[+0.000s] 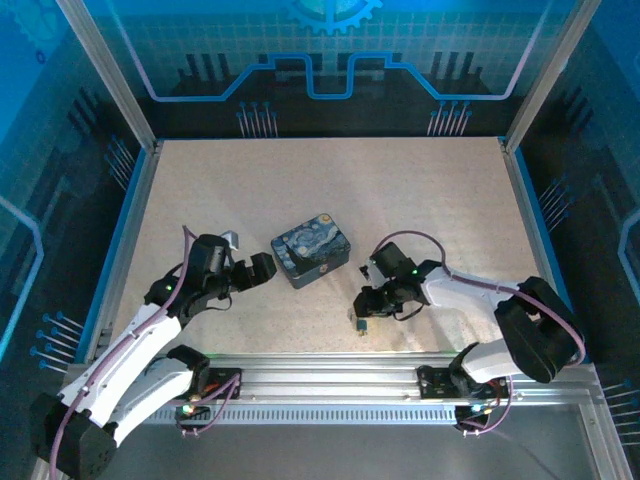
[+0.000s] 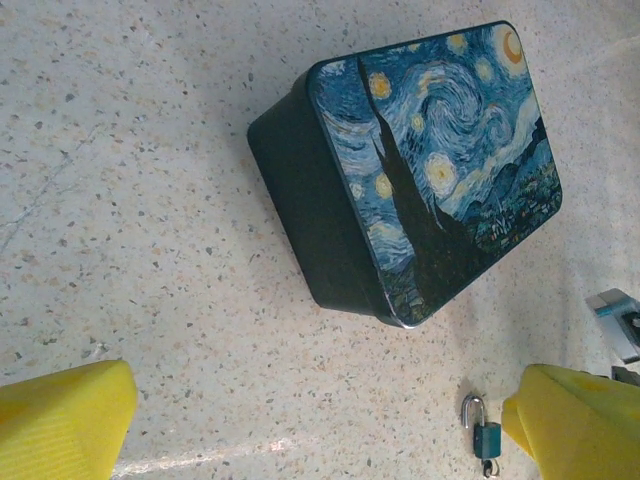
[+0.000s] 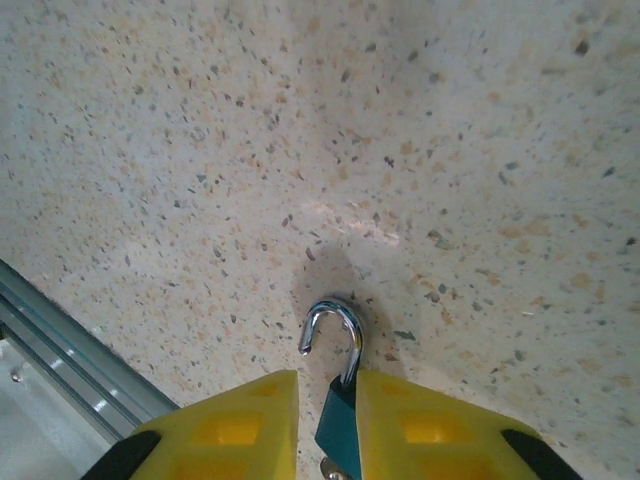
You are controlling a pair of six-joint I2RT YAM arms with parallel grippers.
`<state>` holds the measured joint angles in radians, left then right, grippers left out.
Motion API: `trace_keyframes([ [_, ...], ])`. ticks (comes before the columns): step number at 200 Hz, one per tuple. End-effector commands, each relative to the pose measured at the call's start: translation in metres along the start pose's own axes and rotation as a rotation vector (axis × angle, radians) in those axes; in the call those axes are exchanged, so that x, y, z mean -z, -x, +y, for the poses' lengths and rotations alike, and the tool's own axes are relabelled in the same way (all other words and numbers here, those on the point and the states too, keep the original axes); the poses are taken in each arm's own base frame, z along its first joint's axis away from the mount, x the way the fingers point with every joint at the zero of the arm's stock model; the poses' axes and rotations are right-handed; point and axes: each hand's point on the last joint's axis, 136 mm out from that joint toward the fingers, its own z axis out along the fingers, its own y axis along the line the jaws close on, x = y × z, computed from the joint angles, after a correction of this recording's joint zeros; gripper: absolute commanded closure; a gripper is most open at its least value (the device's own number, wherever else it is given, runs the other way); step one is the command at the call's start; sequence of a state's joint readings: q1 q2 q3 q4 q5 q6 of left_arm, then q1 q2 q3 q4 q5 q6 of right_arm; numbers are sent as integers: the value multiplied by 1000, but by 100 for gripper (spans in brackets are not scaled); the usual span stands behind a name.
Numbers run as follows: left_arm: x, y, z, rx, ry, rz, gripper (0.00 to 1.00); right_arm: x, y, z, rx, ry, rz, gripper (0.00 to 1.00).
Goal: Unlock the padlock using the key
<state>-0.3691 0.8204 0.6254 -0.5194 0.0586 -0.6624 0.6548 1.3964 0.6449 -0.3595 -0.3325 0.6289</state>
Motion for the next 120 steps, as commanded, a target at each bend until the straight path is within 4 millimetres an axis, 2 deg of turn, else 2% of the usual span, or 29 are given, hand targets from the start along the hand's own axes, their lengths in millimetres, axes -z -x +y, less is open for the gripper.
trace_keyframes([
  [1,9,18,-10,3,-13,-56,1,18,10,9,23,21,-35,75],
  [52,9,21,-5,5,6,-73,1,51,25,13,43,43,-160,69],
  [120,17,46,2,11,57,-185,1,124,49,-2,86,32,-488,58],
])
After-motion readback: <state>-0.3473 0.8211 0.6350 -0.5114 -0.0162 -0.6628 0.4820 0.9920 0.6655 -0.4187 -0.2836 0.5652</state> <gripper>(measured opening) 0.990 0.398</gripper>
